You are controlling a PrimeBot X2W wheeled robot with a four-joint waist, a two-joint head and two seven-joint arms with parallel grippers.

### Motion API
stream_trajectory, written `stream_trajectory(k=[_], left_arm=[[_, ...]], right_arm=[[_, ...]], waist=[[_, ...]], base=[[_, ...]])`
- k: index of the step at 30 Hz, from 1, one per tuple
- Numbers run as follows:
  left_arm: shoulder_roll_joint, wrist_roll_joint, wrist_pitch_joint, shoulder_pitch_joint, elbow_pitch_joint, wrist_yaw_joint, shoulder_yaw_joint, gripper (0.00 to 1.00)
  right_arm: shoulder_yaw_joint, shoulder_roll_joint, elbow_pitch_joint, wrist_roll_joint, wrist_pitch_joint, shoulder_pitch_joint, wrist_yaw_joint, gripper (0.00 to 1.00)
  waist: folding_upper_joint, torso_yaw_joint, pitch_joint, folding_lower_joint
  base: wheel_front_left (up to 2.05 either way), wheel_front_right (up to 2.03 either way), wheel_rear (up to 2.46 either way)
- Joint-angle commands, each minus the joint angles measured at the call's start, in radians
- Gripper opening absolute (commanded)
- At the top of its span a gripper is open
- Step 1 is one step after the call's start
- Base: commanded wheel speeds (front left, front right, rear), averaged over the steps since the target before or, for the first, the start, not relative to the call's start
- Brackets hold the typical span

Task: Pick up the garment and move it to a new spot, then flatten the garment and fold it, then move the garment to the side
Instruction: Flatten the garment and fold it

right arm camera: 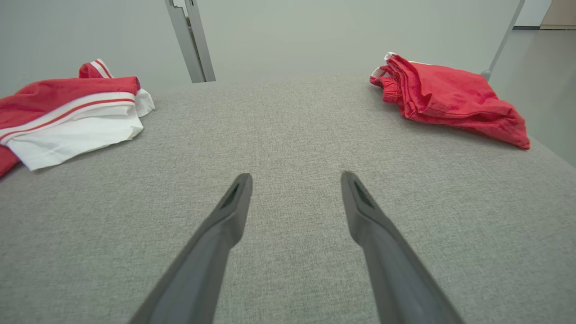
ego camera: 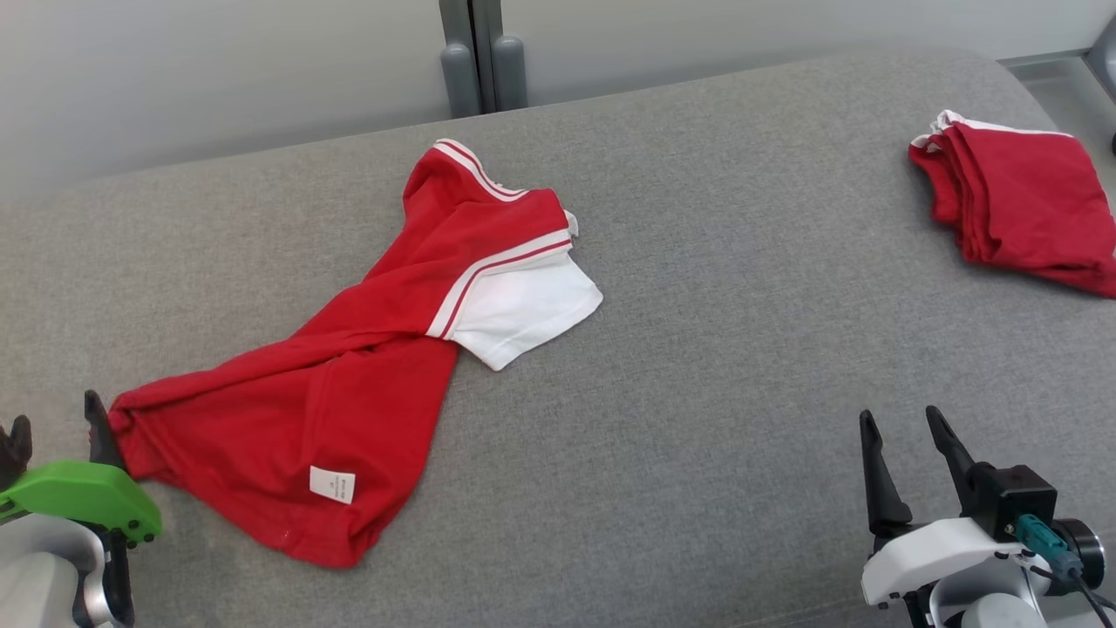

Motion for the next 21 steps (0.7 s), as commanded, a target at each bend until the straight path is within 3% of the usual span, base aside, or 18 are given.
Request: stream_trajectory(k=[1,4,9,13,21], left_arm=[[-0.010,0.008,-0.016,-0.010,0.001,0.014,0.014,1.00],[-0.042,0.013,-0.033,0.021,-0.051,0.036,0.039,1.00],[-0.111,0.049,-0.014,0.126,-0.209,0.001,-0.037,1.00],[-0.120,0.070,0.106,0.205,-0.292,-0.020,-0.138,1.00],[-0.092,0.102,0.213,0.209,-0.312,-0.050,-0.226,1.00]], right_arm=[[-0.005,-0.003,-0.001,-0.001,0.000,0.003,-0.002,1.00],[-0.017,-0.003,-0.005,-0.003,0.000,0.023,-0.001,1.00],[-0.020,-0.003,-0.004,-0.004,0.000,0.040,-0.002,1.00],[-0.011,-0.003,-0.006,0.000,0.000,0.030,-0.002,1.00],[-0.002,-0.003,-0.011,-0.010,0.000,0.010,-0.002,1.00]], waist=[[0.0000,0.008,-0.008,0.0000],[0.0000,0.025,-0.022,0.0000],[0.0000,0.057,-0.039,0.0000],[0.0000,0.072,-0.037,0.0000],[0.0000,0.088,-0.001,0.0000]], base=[[0.00,0.00,0.00],[0.00,0.00,0.00],[0.00,0.00,0.00],[0.00,0.00,0.00],[0.00,0.00,0.00]])
